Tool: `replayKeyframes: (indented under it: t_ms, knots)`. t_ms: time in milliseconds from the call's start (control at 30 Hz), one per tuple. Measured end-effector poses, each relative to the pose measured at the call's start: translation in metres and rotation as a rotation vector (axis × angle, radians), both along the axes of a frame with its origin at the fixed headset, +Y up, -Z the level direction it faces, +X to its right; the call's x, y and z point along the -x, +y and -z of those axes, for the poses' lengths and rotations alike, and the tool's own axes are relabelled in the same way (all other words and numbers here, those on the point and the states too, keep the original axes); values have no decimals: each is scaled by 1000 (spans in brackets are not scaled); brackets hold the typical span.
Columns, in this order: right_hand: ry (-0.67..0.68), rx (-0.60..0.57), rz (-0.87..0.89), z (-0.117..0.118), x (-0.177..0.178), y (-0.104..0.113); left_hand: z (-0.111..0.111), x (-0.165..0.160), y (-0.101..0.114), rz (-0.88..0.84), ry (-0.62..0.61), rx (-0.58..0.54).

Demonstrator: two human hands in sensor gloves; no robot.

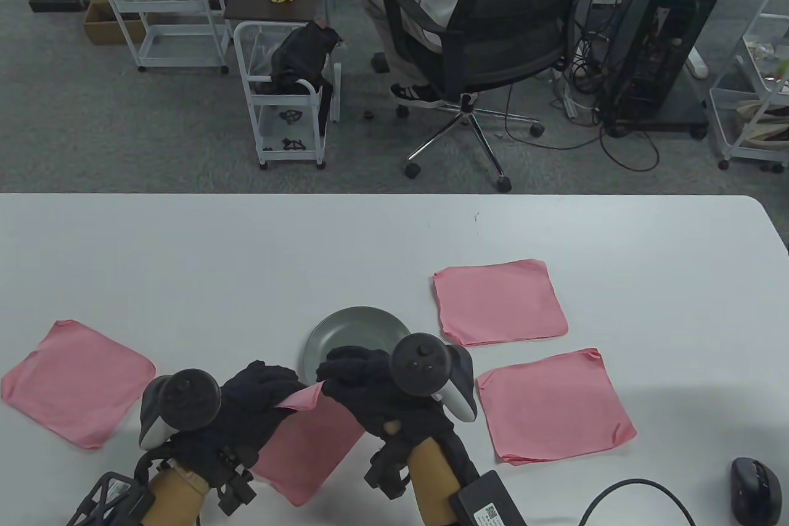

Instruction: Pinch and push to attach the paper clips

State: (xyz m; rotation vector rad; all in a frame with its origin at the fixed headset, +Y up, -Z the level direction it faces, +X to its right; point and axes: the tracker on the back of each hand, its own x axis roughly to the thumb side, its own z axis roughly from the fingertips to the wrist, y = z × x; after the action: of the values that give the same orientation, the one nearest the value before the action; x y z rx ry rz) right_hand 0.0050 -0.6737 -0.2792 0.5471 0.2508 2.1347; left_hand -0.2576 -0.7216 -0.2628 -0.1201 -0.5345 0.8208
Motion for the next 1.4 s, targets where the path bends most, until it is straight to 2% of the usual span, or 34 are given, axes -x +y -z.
replayKeyframes:
  t_ms: [133,300,400,467,567,633,700,800,967,1033,1100,1233,1400]
  knots:
    - [20,3,-35,0,2,-2,1,0,-3,3,-3,12]
    - [70,61,-66,0,4,-8,1,-1,-2,-8,-10,36]
    - [-2,25,-44,-2,-4,-8,1,4,-1,-35,15,41]
    - [-62,38,38,-3,-14,-11,2,13,-7,-96,32,81]
    - [-106,158,178,-7,-25,-27,5,25,-15,-295,64,188]
    - [-68,233,166,-13,-28,-39,6,29,-19,-416,59,219]
    - [-81,230,172,-22,-27,-52,6,28,-23,-483,12,225]
    - [-204,194,254,-33,-27,-58,4,22,-27,-438,-47,208]
    - [-227,87,148,-34,-34,-58,1,21,-35,-145,-82,232]
    - [-227,130,208,-33,-35,-61,0,23,-39,-97,-49,233]
    - [-200,157,222,-33,-35,-63,0,25,-40,-141,9,238]
    - [-209,152,234,-36,-35,-63,3,33,-35,-196,47,279]
    - [-265,104,237,-37,-45,-56,9,80,-35,-336,323,455]
